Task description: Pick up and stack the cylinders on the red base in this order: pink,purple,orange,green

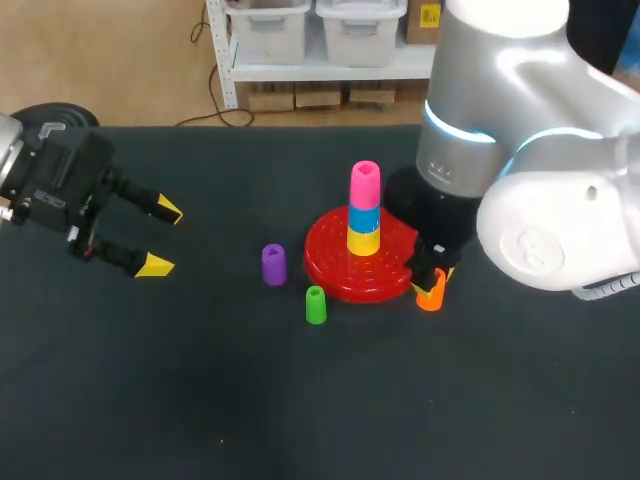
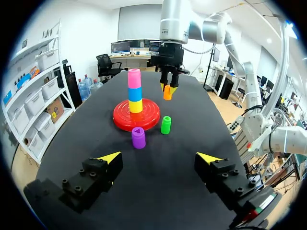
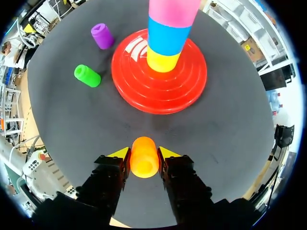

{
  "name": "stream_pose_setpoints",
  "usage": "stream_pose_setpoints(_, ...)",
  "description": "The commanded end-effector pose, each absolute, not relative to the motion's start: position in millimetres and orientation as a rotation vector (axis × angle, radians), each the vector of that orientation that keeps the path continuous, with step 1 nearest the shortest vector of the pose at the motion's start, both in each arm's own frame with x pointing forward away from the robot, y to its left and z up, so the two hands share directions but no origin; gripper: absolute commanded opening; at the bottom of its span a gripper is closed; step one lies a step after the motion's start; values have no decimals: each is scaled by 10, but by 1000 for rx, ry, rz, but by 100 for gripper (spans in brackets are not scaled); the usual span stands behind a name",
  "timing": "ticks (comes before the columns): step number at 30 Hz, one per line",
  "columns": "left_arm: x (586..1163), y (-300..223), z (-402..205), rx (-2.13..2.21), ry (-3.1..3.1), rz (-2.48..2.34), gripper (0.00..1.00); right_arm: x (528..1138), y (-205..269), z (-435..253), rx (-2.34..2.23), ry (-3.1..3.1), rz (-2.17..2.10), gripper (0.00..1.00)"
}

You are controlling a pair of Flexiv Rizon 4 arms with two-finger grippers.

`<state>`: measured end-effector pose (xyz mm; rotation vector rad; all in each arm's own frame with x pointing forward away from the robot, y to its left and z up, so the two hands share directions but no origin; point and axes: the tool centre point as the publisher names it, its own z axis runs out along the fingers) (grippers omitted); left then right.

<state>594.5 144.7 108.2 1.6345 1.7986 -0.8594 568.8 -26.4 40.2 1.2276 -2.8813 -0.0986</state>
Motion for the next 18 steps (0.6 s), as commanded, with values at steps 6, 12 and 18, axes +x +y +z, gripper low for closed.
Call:
stream_pose_setpoints(6,5945,1452,1072,1634,1794,-859,100,5671,-294,234,1197,-2894,-123,0)
stream_pose_setpoints(12,5945,1452,1072,1634,1794,-859,100,5661,-303,180,1174,-2908,-141,0)
stream_pose_setpoints(18,5945,1452,1072,1634,1794,-859,100,5636,-278,108,1180,-2899,-127,0)
